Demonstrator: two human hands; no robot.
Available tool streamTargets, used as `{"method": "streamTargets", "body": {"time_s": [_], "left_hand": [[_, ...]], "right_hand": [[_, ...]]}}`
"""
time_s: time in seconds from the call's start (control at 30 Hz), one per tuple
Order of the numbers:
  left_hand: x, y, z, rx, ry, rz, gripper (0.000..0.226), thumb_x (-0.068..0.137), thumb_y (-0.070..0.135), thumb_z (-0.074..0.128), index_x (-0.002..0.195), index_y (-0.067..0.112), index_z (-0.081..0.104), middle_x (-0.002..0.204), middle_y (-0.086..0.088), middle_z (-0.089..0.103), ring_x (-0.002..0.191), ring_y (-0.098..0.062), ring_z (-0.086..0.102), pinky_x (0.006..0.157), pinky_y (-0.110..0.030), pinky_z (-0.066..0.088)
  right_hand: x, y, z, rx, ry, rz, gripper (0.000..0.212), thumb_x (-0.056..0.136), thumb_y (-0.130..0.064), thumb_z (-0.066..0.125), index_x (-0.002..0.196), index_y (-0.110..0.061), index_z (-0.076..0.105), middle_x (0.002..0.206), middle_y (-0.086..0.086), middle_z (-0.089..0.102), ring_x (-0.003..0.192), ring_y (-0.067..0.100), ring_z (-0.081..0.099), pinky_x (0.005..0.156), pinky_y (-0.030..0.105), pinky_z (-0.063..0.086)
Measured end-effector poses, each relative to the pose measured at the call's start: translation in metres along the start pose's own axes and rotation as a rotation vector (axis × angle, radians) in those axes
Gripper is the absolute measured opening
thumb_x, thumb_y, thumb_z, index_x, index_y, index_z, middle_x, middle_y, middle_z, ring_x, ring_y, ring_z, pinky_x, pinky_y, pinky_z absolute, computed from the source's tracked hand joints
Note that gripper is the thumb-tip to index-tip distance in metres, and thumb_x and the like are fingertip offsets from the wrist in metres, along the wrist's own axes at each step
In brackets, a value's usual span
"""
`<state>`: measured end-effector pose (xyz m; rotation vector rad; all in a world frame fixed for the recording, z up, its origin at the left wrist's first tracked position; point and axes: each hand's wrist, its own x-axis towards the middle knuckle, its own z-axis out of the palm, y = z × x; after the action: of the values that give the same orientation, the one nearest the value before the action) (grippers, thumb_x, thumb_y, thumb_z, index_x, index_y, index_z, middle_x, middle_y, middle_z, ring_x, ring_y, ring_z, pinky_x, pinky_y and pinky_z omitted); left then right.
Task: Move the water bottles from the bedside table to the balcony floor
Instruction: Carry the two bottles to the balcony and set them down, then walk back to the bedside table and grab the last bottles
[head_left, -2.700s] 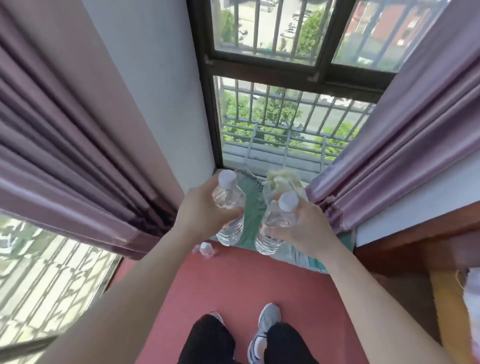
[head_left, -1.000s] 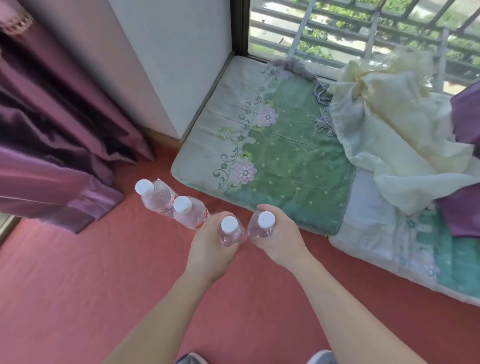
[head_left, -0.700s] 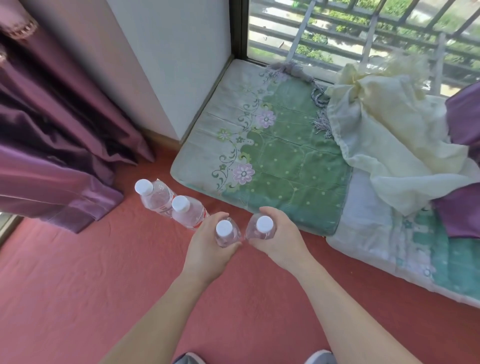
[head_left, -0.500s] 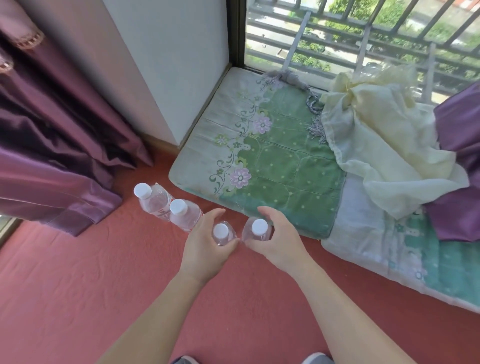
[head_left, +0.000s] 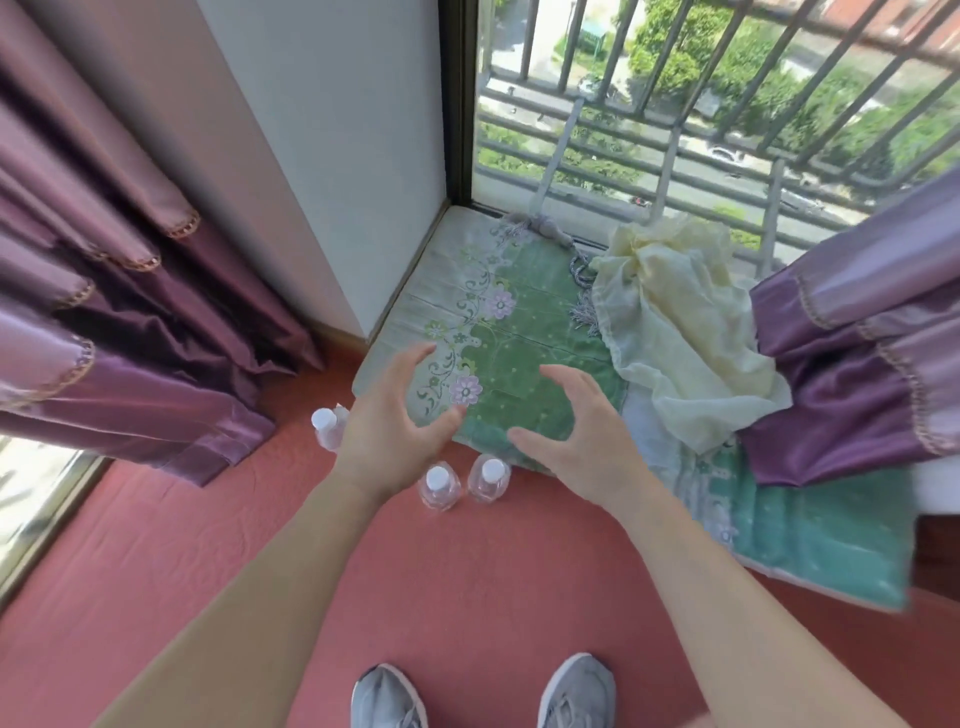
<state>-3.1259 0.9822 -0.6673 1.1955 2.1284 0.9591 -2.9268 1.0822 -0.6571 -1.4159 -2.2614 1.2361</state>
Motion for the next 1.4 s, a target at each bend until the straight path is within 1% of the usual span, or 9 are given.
{"method": "streamTargets", "body": {"time_s": [0.17,0.3,0.43,0.53,0.7,0.87,1.0,1.2,1.4], "left_hand": [[-0.010,0.104,-0.081,0.038,-0.041,0.030,0.068,0.086,0.044,0.066,0.146,0.028,0.039,0.145,0.017,0.042,0.135,-0.007,0.041,0.113,-0.032,0.033],[-0.020,0.187,-0.148,0.110,-0.041,0.064,0.065,0.092,0.036,0.063,0.150,0.025,0.036,0.154,0.007,0.038,0.140,-0.009,0.034,0.116,-0.030,0.027],[-0.024,0.259,-0.211,0.191,-0.047,0.105,0.059,0.094,0.023,0.058,0.149,0.020,0.037,0.152,-0.006,0.042,0.141,-0.020,0.035,0.117,-0.040,0.030],[-0.027,0.308,-0.248,0.264,-0.079,0.102,0.057,0.097,0.025,0.051,0.151,0.024,0.034,0.161,-0.003,0.027,0.149,-0.017,0.020,0.122,-0.037,0.018],[-0.029,0.381,-0.297,0.317,-0.229,0.035,0.053,0.102,0.033,0.040,0.154,0.024,0.029,0.164,-0.001,0.019,0.151,-0.015,0.014,0.122,-0.035,0.013],[-0.034,0.450,-0.334,0.369,-0.275,0.069,0.049,0.105,0.032,0.039,0.151,0.017,0.035,0.156,-0.002,0.034,0.143,-0.017,0.030,0.114,-0.030,0.021],[-0.039,0.495,-0.345,0.394,-0.283,0.088,0.050,0.105,0.037,0.037,0.152,0.018,0.035,0.158,0.000,0.032,0.145,-0.016,0.027,0.115,-0.029,0.019],[-0.054,0.544,-0.340,0.361,-0.238,0.106,0.051,0.104,0.041,0.038,0.151,0.021,0.035,0.159,0.002,0.032,0.146,-0.016,0.027,0.116,-0.034,0.021],[-0.071,0.566,-0.333,0.347,-0.189,0.130,0.051,0.104,0.042,0.039,0.151,0.022,0.036,0.157,0.003,0.035,0.143,-0.017,0.032,0.114,-0.036,0.026]], "right_hand": [[-0.032,-0.094,-0.081,-0.036,0.034,0.006,0.066,0.082,-0.043,0.073,0.141,-0.033,0.043,0.141,-0.018,0.043,0.130,0.002,0.039,0.101,0.019,0.028],[-0.056,-0.172,-0.148,-0.044,0.046,-0.002,0.063,0.085,-0.045,0.070,0.140,-0.033,0.044,0.142,-0.015,0.043,0.131,0.007,0.041,0.100,0.022,0.030],[-0.078,-0.247,-0.211,-0.074,0.052,-0.005,0.061,0.088,-0.046,0.067,0.142,-0.033,0.042,0.146,-0.014,0.041,0.133,0.008,0.039,0.100,0.023,0.029],[-0.092,-0.294,-0.255,-0.097,0.051,-0.001,0.059,0.089,-0.049,0.063,0.142,-0.035,0.041,0.146,-0.014,0.040,0.132,0.010,0.040,0.102,0.029,0.034],[-0.114,-0.357,-0.318,-0.174,0.036,0.028,0.057,0.091,-0.049,0.060,0.143,-0.033,0.042,0.146,-0.008,0.043,0.134,0.015,0.039,0.107,0.035,0.034],[-0.136,-0.389,-0.373,-0.209,0.034,0.082,0.058,0.093,-0.050,0.056,0.145,-0.029,0.043,0.148,-0.004,0.044,0.138,0.019,0.037,0.111,0.038,0.033],[-0.155,-0.403,-0.410,-0.262,0.061,0.075,0.052,0.099,-0.044,0.049,0.146,-0.025,0.042,0.152,-0.002,0.041,0.142,0.019,0.030,0.113,0.034,0.026],[-0.185,-0.410,-0.451,-0.416,0.124,0.040,0.052,0.103,-0.043,0.035,0.149,-0.020,0.040,0.155,0.002,0.038,0.145,0.021,0.028,0.121,0.043,0.018],[-0.212,-0.406,-0.476,-0.471,0.184,0.046,0.055,0.103,-0.044,0.034,0.151,-0.017,0.035,0.157,0.002,0.035,0.146,0.021,0.025,0.121,0.045,0.019]]}}
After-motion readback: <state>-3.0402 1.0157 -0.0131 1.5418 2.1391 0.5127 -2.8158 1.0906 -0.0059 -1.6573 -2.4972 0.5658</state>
